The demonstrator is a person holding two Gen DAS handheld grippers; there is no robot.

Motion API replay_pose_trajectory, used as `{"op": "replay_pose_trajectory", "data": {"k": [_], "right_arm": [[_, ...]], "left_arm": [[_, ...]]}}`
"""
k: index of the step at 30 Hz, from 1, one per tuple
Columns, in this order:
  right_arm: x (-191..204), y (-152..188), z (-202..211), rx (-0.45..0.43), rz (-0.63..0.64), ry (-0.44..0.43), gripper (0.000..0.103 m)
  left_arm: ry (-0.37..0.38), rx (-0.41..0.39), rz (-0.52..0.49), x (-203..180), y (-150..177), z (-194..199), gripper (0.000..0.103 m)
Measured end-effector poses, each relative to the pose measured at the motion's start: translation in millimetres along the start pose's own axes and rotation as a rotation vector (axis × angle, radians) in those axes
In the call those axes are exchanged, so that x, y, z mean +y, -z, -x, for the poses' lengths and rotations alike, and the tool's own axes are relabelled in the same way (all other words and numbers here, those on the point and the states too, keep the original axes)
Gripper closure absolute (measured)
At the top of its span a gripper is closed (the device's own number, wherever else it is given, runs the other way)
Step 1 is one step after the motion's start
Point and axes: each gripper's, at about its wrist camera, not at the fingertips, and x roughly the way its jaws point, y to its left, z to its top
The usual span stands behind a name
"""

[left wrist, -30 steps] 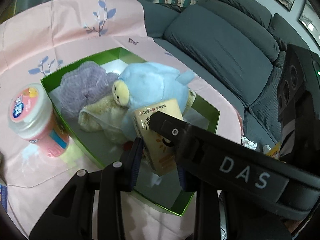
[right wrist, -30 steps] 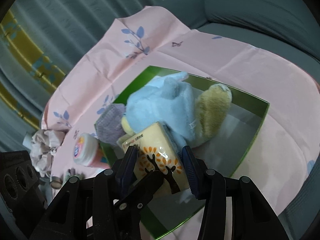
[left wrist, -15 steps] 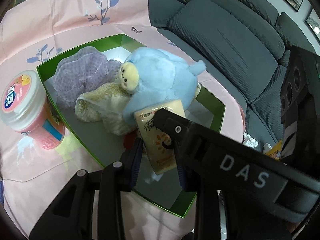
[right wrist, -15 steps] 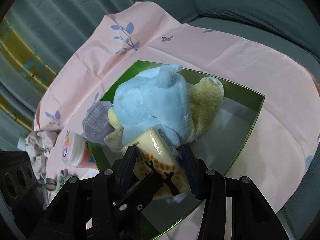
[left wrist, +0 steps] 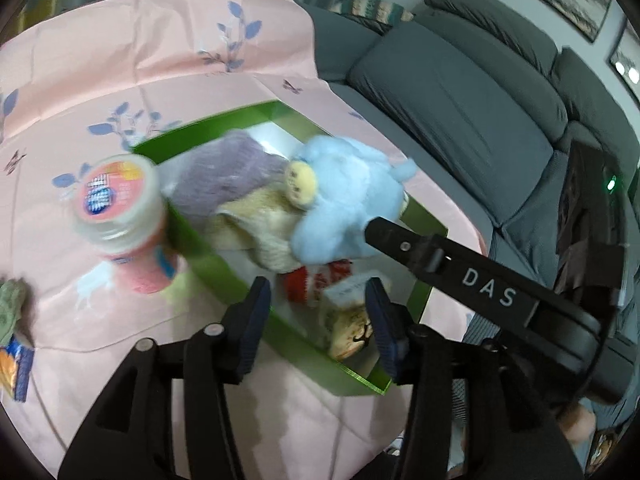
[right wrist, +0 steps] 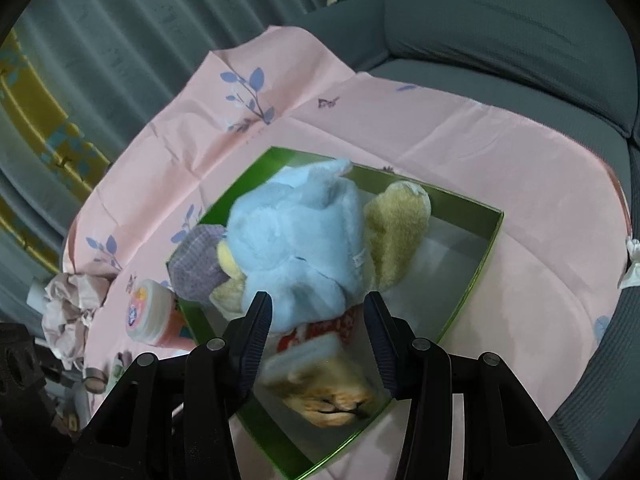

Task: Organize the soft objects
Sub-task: 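Lower the tissue pack into the box and open the right gripper, then withdraw the right gripper and move it to the blue Tempo tissue pack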

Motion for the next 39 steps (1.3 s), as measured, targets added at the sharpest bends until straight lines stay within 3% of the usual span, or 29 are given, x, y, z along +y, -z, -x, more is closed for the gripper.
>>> {"op": "replay_pose_trajectory", "data": {"k": [4, 9, 13, 15, 17, 25, 32, 39], "right_arm": [[10, 2, 3, -0.008, 0.029, -0.01, 0.053], [31, 9, 7, -0.008, 0.094, -0.012, 0.041], [48, 16, 12, -0.012, 0.146, -0.035, 0.024], [60, 21, 14, -0.014, 0.181, -0.052, 0.019], [72, 26, 15, -0.008, 0.218, -0.067, 0.018], [123, 66, 13, 0.054, 0.36, -0.124, 0.016], [162, 117, -20, 0.244, 0.457, -0.212, 0.016], [206, 154, -57, 0.353, 0.486, -0.261, 0.016]], "left_arm": [[-0.008, -0.061, 0.044, 17, 4, 32, 0.024], [-0.085, -0.12, 0.065, 39, 16, 70, 0.013], [-0.156, -0.155, 0.121, 69, 34, 100, 0.012], [-0.188, -0.164, 0.157, 86, 45, 112, 0.011], [-0.231, -0.164, 0.182, 100, 57, 124, 0.002], [-0.387, -0.172, 0.294, 150, 107, 158, 0.001], [-0.515, -0.123, 0.405, 196, 150, 167, 0.001], [-0.526, -0.061, 0.521, 227, 176, 159, 0.001]]}}
